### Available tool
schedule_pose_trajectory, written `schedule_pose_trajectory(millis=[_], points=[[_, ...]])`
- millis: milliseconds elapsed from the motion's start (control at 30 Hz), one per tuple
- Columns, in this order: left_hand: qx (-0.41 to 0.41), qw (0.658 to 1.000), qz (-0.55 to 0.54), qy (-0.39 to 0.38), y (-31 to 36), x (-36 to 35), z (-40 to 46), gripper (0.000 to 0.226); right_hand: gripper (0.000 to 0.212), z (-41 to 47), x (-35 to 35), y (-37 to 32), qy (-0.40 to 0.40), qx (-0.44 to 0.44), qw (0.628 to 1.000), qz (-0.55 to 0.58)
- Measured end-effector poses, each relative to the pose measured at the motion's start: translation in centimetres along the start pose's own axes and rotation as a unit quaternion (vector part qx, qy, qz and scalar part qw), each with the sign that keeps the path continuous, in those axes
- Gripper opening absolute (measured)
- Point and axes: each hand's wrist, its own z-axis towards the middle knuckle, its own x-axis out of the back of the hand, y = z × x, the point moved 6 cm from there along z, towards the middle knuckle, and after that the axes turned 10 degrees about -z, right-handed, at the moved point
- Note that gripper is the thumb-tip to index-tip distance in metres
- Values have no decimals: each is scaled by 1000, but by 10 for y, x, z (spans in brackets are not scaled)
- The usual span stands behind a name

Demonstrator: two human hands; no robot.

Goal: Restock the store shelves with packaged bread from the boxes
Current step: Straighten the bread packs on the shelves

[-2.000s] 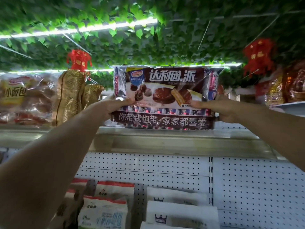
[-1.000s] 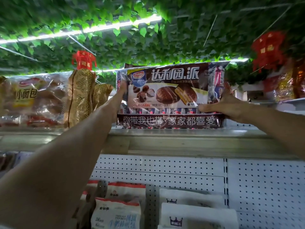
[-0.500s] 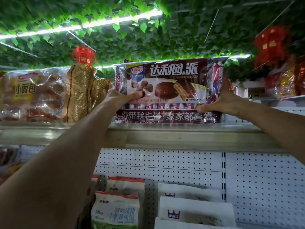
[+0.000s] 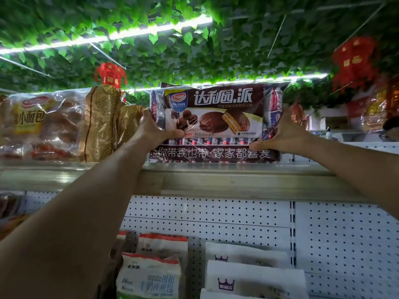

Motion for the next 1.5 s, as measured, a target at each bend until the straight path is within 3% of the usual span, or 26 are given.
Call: schedule_pose_trajectory(millis=[533,633,733,833,1067,1167,1333,1500], points=[[4,998,65,5,-4,5,-3,125,149,-9,4,-5,-6,-17,997,-76],[-61,991,110,54,9,11,-12,112,156,-11,14,-14,81,23,979,-185],[-162,957,224,84,29,11,-22,90,144,-17,23,-33,176,106,931,-302],[-164,963,207,50,27,6,-20,68,130,-17,22,-32,171,102,922,-331],[-100,989,106,-7,17,7,-11,69,127,-20,21,-46,116,81,936,-321],[-83,992,73,-52,16,7,-8,68,111,-25,16,-62,106,46,942,-315],[-141,978,52,-145,24,27,-32,52,79,-40,-12,-110,66,-14,965,-253],[-223,960,29,-165,14,92,-54,41,70,-54,-59,-185,54,-18,979,-195]])
